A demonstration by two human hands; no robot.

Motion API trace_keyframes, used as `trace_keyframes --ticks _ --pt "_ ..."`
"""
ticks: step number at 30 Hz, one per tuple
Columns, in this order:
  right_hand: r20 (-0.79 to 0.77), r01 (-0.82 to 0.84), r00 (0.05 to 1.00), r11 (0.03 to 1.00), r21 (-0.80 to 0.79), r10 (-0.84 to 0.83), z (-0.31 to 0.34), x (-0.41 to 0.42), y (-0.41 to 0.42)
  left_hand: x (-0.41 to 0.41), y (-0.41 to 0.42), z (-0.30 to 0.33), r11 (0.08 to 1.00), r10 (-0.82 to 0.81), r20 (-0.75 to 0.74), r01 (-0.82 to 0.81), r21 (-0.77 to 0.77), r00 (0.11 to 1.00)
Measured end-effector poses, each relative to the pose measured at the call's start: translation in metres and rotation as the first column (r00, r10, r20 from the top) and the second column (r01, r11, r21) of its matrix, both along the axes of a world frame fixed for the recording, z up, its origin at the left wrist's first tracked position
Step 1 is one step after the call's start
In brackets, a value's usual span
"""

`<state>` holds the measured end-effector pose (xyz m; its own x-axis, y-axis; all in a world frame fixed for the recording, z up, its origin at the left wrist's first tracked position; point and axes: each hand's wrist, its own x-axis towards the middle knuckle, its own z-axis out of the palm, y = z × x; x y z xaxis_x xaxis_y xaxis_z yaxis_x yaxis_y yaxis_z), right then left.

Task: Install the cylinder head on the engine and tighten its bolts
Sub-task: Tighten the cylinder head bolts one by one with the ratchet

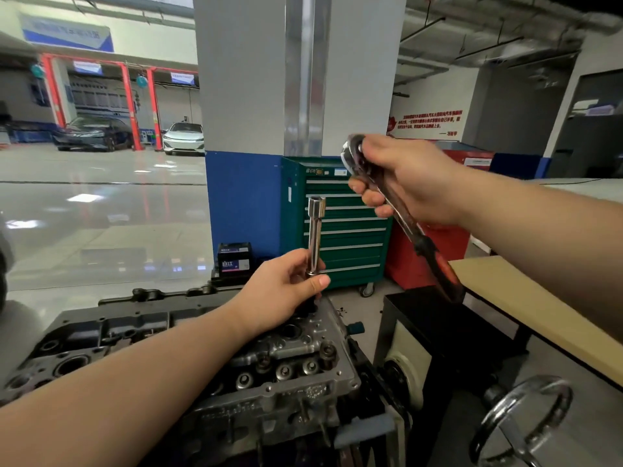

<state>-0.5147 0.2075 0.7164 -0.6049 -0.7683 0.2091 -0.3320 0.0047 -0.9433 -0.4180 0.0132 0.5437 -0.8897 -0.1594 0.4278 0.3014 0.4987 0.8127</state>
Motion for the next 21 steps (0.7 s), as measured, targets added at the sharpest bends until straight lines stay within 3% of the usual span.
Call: trace_keyframes --ticks 3,14,17,21 --pt "-0.105 -0.039 0.993 0.991 0.130 0.053 0.019 0.022 -0.013 0.001 0.002 0.002 0.999 -0.037 0.008 0.036 0.030 0.999" --pt "-0.118 0.002 0.990 0.823 0.569 0.079 0.027 0.034 -0.024 0.005 0.002 0.005 0.999 -0.031 0.017 0.030 0.013 0.999" --pt "-0.109 -0.006 0.990 0.801 0.598 0.089 0.027 0.035 -0.026 0.007 0.004 0.008 0.999 -0.030 0.023 0.029 0.031 0.999" --pt "-0.108 0.000 0.992 0.851 0.525 0.067 0.039 0.031 -0.025 0.011 0.006 0.012 0.999 -0.031 0.026 0.031 0.016 0.999"
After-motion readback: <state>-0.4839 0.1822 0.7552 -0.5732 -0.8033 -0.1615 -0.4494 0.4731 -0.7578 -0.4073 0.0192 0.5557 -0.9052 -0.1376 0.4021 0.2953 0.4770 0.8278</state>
